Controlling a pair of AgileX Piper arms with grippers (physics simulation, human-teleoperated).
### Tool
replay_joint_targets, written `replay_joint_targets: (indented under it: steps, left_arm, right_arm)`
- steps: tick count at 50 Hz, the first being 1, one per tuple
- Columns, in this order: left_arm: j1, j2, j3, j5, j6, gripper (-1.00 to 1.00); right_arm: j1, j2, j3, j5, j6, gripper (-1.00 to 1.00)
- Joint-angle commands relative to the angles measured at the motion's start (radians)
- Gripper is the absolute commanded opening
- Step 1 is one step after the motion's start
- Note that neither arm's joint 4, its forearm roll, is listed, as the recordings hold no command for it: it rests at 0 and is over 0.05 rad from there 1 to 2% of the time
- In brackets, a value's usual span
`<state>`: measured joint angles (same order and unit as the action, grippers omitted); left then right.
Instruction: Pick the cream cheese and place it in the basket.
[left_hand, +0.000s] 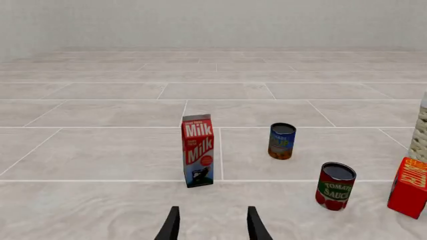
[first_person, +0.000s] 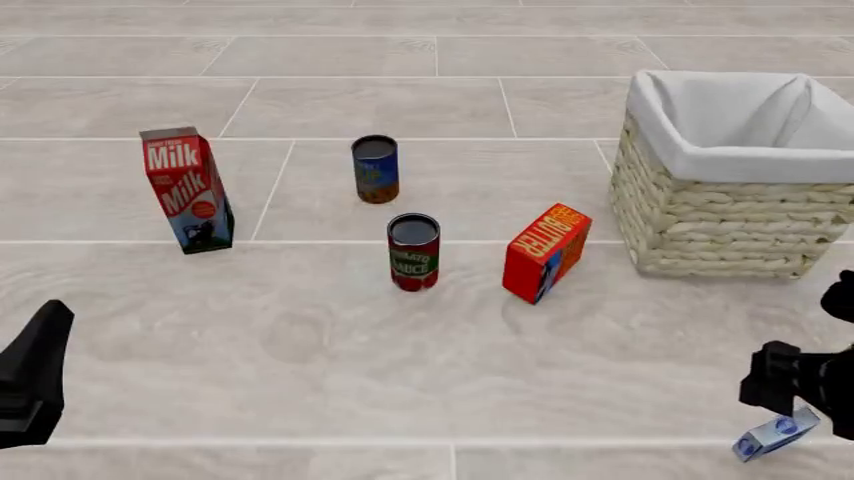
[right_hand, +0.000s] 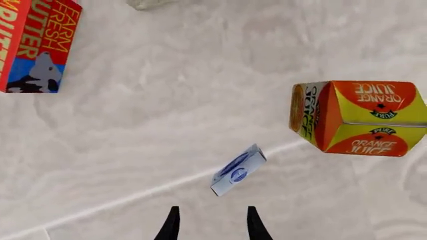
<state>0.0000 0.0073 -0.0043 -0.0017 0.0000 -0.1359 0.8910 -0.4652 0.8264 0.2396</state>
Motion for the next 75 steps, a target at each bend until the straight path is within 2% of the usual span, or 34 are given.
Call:
replay_joint_targets:
  steps: [1, 2, 4, 7, 9, 10, 16, 17, 23, 26, 31, 34, 36, 40, 42, 54, 66, 69, 73, 75]
  left_arm:
    - [0.000, 0.000, 0.000, 0.000, 0.000, 1.00]
    - [0.000, 0.000, 0.000, 0.000, 0.000, 1.00]
    - [0.000, 0.000, 0.000, 0.000, 0.000, 1.00]
    - [0.000, 0.000, 0.000, 0.000, 0.000, 1.00]
    - [0.000, 0.000, 0.000, 0.000, 0.000, 1.00]
    - [0.000, 0.000, 0.000, 0.000, 0.000, 1.00]
    - [0.000, 0.000, 0.000, 0.000, 0.000, 1.00]
    - [0.000, 0.000, 0.000, 0.000, 0.000, 1.00]
    - [0.000, 0.000, 0.000, 0.000, 0.000, 1.00]
    - [0.000, 0.000, 0.000, 0.000, 0.000, 1.00]
    - [0.000, 0.000, 0.000, 0.000, 0.000, 1.00]
    - [0.000, 0.000, 0.000, 0.000, 0.000, 1.00]
    - [0.000, 0.000, 0.000, 0.000, 0.000, 1.00]
    - [0.000, 0.000, 0.000, 0.000, 0.000, 1.00]
    - [0.000, 0.000, 0.000, 0.000, 0.000, 1.00]
    - [0.000, 0.000, 0.000, 0.000, 0.000, 1.00]
    - [0.000, 0.000, 0.000, 0.000, 0.000, 1.00]
    - [0.000, 0.000, 0.000, 0.000, 0.000, 1.00]
    - [0.000, 0.000, 0.000, 0.000, 0.000, 1.00]
    - [0.000, 0.000, 0.000, 0.000, 0.000, 1.00]
  right_arm:
    - [-0.061, 0.089, 0.006, -0.065, -0.045, 1.00]
    - [-0.077, 0.101, 0.003, -0.074, -0.050, 1.00]
    - [-0.052, 0.086, 0.034, -0.071, -0.024, 1.00]
    - [-0.067, 0.109, 0.034, -0.088, -0.039, 1.00]
    - [-0.058, 0.107, 0.031, -0.092, -0.003, 1.00]
    - [-0.068, 0.122, 0.028, -0.098, -0.026, 1.00]
    - [-0.082, 0.152, 0.040, -0.122, -0.042, 1.00]
    - [-0.096, 0.168, 0.039, -0.133, -0.059, 1.00]
    - [-0.099, 0.187, 0.050, -0.159, -0.055, 1.00]
    - [-0.110, 0.214, 0.047, -0.182, -0.066, 1.00]
    - [-0.156, 0.280, 0.031, -0.217, -0.116, 1.00]
    - [-0.145, 0.283, 0.034, -0.224, -0.103, 1.00]
    - [-0.169, 0.312, 0.027, -0.243, -0.129, 1.00]
    - [-0.179, 0.345, 0.033, -0.277, -0.130, 1.00]
    - [-0.198, 0.375, 0.031, -0.299, -0.150, 1.00]
    - [-0.174, 0.388, 0.083, -0.346, -0.126, 1.00]
    - [-0.102, 0.361, 0.141, -0.379, -0.045, 1.00]
    - [-0.105, 0.372, 0.142, -0.390, -0.044, 1.00]
    - [-0.135, 0.417, 0.147, -0.426, -0.081, 1.00]
    - [-0.120, 0.411, 0.160, -0.435, -0.059, 1.00]
